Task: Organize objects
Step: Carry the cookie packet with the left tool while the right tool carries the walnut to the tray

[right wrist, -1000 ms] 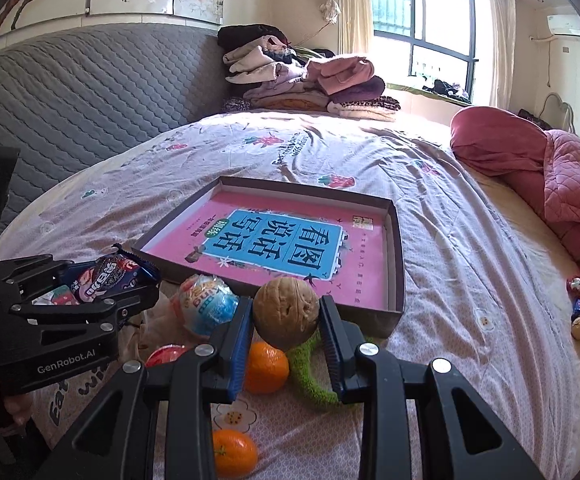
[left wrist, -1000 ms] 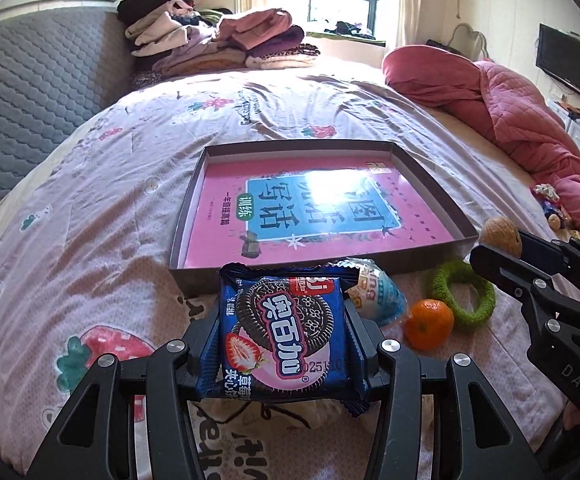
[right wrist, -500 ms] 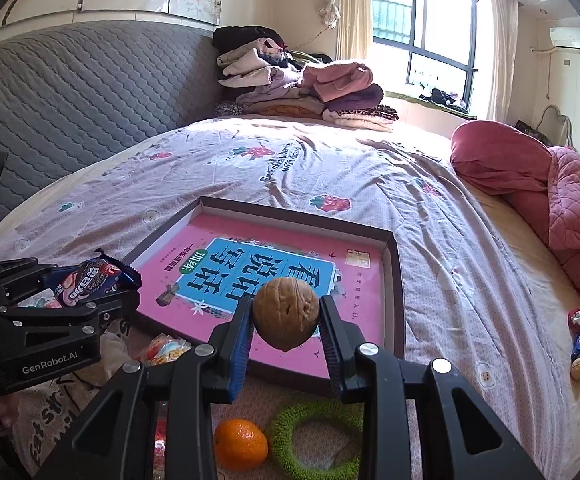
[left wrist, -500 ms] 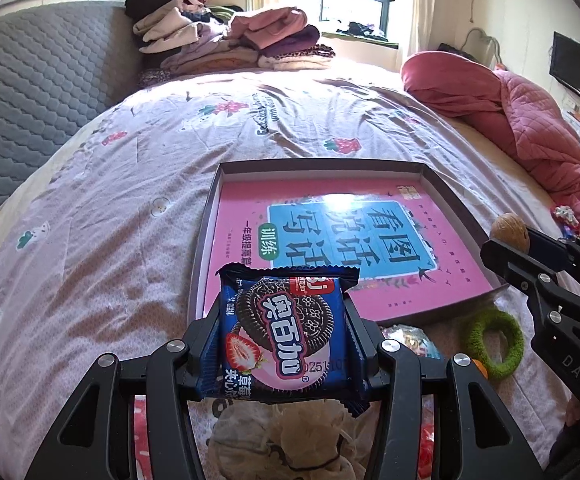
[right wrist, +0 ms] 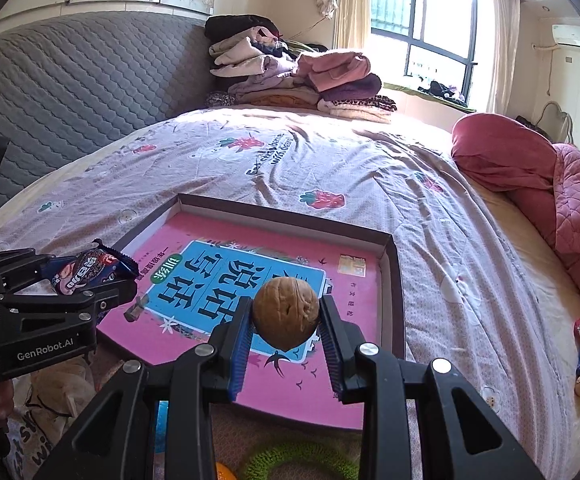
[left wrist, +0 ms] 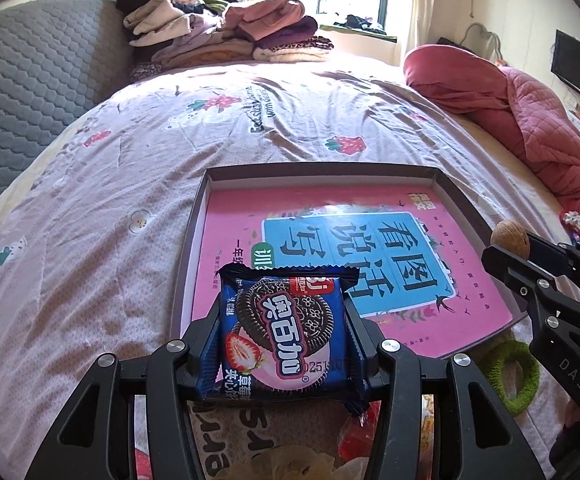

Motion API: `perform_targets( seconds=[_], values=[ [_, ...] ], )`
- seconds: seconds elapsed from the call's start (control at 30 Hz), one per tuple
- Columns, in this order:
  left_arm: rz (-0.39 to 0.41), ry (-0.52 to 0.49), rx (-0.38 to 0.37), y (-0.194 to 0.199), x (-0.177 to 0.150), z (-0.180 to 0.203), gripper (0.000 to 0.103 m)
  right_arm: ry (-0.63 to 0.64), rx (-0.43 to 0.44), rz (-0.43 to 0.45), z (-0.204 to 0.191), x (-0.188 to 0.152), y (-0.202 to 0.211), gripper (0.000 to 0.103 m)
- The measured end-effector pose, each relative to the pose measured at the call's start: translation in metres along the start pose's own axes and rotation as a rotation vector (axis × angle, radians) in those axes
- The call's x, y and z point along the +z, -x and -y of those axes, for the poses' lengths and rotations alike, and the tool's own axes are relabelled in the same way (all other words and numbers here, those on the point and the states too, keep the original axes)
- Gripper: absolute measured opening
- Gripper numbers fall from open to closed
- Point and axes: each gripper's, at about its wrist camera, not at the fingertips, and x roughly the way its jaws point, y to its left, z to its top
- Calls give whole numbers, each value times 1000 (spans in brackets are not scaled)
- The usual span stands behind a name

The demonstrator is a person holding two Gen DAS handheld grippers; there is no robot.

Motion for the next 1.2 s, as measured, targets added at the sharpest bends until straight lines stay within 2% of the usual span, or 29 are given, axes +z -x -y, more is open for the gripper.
perform_targets(
  seconds=[0.33, 0.67, 1.13, 1.2],
  values=[
    [-67, 8, 1, -32, -2, -8, 53, -25, 23, -110, 13, -11, -38, 33],
    [-120, 9, 5, -43, -5, -11, 53, -20, 12, -174, 12, -21, -53, 33],
    [-143, -17, 47, -47, -9, -10, 53, -43, 3, -211, 15, -25, -59, 34],
    [-143, -22, 52, -46, -9, -9, 54, -41, -3, -210, 14, -25, -59, 39]
  ],
)
